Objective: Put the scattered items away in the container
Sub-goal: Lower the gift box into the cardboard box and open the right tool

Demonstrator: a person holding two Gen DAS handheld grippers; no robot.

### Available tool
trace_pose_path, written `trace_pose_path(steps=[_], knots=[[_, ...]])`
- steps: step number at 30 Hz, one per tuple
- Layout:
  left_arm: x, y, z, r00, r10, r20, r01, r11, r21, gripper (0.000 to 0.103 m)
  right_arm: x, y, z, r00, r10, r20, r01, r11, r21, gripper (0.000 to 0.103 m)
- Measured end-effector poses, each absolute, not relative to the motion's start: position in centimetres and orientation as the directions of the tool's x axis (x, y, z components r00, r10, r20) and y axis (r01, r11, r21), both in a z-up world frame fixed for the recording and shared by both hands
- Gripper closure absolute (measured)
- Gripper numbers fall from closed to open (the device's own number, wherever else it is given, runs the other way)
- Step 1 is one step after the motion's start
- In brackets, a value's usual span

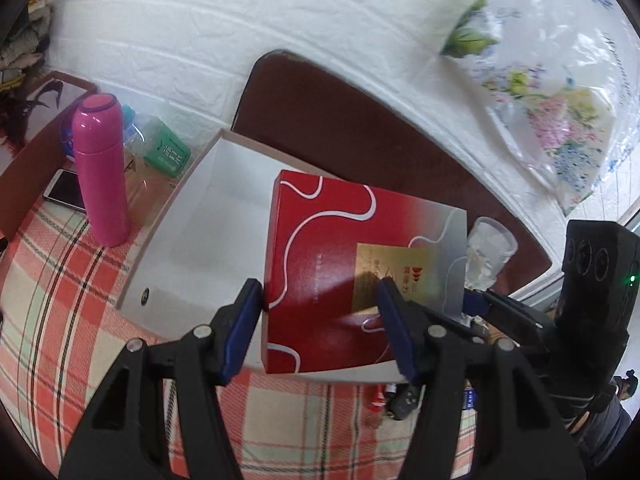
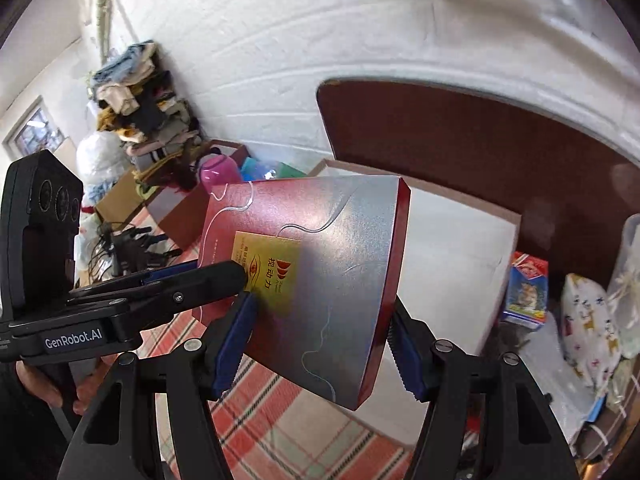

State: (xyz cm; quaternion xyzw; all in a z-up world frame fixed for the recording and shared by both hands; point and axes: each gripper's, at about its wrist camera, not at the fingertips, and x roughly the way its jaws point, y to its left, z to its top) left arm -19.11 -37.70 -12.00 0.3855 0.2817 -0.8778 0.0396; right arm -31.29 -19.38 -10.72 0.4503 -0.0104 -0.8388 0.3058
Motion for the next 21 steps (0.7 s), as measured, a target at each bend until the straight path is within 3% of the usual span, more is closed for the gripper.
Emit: trace_pose_path(steps=[21], knots=[[-29.7, -44.5, -21.5, -0.534, 0.212, -0.818, 0.319, -0.846, -0.428, 0.048, -42.5, -22.2, -22.4, -0.237, -0.463, -0.854, 0.269, -0.876, 0.4, 0.037]])
